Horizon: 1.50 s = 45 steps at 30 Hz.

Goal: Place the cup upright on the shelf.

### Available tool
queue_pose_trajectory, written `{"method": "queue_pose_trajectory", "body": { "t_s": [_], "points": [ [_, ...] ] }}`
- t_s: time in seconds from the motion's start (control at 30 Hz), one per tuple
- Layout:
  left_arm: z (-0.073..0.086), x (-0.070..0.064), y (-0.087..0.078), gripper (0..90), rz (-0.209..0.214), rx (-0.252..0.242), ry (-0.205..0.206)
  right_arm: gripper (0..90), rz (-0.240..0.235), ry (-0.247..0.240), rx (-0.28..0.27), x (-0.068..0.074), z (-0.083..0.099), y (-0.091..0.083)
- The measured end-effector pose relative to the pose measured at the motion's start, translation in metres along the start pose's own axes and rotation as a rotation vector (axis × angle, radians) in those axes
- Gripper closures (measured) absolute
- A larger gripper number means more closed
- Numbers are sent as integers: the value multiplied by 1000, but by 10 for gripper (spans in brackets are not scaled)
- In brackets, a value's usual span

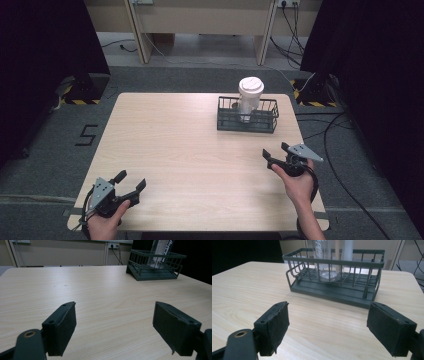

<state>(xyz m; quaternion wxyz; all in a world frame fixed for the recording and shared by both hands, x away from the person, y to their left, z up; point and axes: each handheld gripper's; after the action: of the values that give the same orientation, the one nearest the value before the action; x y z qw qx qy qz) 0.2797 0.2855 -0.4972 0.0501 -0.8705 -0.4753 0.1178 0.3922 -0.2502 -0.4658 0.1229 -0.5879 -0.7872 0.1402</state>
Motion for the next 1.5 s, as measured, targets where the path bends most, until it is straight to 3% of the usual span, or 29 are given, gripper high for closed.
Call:
{"method": "queue_pose_trajectory", "body": {
  "t_s": [0.9,1.37,1.5],
  "points": [
    [0,0,1,186,1,5,1,201,30,-11,34,-12,45,-32],
    [0,0,1,186,2,6,5,202,70,11,44,-25,66,-47],
    [0,0,0,186,2,5,7,203,73,1,13,-26,67,-48]
  ]
}}
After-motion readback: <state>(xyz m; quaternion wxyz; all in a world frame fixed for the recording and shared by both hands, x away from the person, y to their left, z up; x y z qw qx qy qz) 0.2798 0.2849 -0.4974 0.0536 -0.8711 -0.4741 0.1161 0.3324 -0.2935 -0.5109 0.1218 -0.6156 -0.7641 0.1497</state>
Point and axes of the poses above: each handheld gripper's, and its own axes: y roughly forward along the jaws, z roughly out of its underside, x roughly to its left, and after that the axes turned 9 degrees about z, right-handed
